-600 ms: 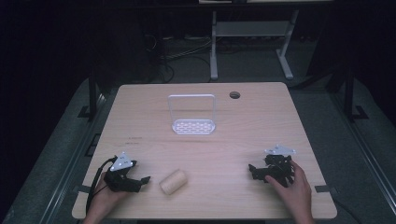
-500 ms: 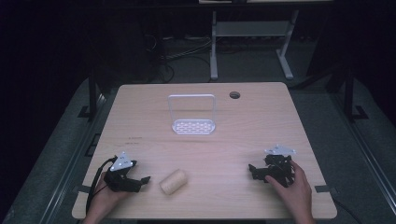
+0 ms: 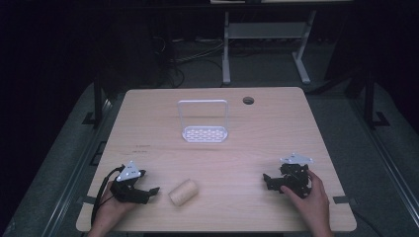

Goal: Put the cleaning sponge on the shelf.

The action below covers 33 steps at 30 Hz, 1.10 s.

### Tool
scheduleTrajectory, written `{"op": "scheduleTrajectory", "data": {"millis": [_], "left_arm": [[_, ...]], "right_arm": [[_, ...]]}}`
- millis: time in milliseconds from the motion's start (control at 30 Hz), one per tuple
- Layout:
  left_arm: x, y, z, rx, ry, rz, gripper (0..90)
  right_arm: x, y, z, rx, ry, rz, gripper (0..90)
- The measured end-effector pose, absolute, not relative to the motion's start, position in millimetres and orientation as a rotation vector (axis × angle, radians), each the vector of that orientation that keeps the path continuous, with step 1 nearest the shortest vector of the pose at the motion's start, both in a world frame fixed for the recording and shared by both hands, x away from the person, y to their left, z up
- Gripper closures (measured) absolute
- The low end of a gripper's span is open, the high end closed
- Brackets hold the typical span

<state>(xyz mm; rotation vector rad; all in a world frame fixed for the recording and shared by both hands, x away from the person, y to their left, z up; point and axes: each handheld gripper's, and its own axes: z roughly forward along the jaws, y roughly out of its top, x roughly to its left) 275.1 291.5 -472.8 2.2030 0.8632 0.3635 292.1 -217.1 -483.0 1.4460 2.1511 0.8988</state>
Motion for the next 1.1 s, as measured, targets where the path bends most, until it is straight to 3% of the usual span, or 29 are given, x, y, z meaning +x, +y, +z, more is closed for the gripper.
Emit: {"op": "scheduleTrajectory", "data": {"millis": [1100], "left_arm": [[259.7,260.4,-421.8,2.133,0.815,0.277,14.1]], "right_arm": [[292.3,-217.1,-483.0,1.445,2.152,0.900,0.5]]}}
